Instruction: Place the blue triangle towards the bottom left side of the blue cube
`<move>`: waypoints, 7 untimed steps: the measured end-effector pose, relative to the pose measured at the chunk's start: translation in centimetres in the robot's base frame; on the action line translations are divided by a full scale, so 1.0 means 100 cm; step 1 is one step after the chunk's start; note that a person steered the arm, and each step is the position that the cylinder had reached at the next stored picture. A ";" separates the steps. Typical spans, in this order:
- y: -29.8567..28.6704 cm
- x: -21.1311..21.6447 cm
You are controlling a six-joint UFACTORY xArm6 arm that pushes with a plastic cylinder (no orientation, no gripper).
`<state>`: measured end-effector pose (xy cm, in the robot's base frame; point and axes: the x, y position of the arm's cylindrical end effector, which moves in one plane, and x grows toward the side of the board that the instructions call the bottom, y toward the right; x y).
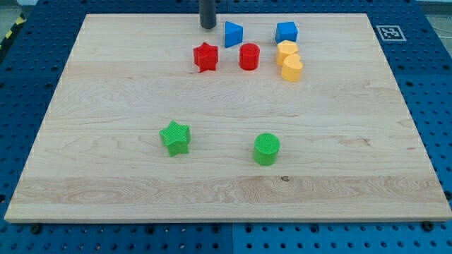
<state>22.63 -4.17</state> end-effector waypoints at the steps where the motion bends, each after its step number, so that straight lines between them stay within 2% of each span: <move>1: 0.001 0.002; 4: 0.033 0.002; 7: 0.029 0.010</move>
<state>23.66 -1.23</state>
